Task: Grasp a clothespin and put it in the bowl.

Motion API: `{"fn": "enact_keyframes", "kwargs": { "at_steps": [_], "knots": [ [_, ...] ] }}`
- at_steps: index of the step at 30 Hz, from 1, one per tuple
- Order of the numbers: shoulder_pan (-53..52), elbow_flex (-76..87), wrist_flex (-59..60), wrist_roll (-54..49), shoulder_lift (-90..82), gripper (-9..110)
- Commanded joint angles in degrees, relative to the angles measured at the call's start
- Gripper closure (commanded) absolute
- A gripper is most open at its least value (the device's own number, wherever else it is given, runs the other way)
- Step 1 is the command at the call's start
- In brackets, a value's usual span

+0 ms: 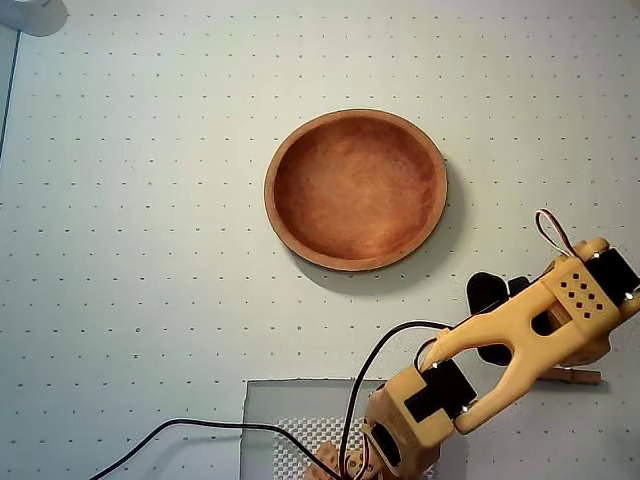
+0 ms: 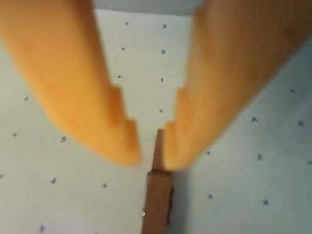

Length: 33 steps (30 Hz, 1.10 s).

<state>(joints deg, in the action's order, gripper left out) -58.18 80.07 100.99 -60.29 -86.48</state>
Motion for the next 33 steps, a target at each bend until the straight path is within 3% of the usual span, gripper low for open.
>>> {"fn": "enact_keyframes", "kwargs": {
  "at_steps": [1,15,33],
  "knots": [
    [-1.3,-5.4,0.4,0.4,-0.4,87],
    [-1.1,-7.6,0.4,7.7,0.4,81],
    [-1.1,-7.7,-5.2,7.0,14.0,81]
  ]
}}
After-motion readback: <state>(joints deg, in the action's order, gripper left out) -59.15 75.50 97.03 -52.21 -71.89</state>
